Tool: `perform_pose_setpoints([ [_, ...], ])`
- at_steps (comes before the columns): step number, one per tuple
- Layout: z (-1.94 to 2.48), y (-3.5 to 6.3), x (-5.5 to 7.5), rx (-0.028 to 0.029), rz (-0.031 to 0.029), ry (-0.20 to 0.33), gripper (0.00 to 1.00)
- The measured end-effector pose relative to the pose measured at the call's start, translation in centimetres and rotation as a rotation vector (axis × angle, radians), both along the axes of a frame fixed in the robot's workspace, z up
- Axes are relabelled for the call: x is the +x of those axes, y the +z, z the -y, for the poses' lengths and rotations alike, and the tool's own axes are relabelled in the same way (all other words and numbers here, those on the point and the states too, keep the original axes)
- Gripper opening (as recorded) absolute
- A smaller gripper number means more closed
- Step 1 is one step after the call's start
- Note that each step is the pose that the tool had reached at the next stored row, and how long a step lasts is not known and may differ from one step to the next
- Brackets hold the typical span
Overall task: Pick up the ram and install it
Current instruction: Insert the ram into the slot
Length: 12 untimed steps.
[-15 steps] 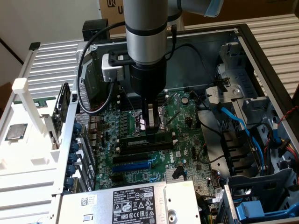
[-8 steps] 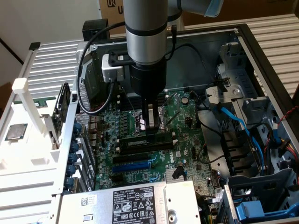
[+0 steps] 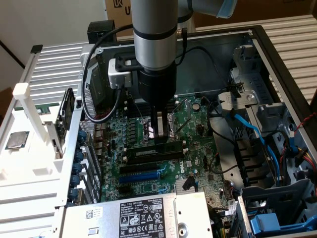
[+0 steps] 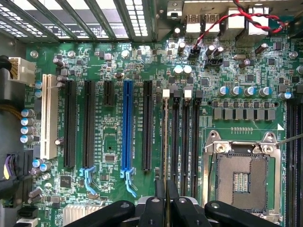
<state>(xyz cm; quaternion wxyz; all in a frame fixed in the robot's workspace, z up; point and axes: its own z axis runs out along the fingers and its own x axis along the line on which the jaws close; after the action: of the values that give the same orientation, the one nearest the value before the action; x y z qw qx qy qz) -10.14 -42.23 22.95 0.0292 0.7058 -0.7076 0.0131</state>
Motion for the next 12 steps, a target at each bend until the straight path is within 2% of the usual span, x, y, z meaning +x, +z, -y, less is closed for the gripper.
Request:
perform_pose_setpoints([
  [12,0.08,-0.05,-0.02,-0.0001,-0.0001,-0.001,0.13],
])
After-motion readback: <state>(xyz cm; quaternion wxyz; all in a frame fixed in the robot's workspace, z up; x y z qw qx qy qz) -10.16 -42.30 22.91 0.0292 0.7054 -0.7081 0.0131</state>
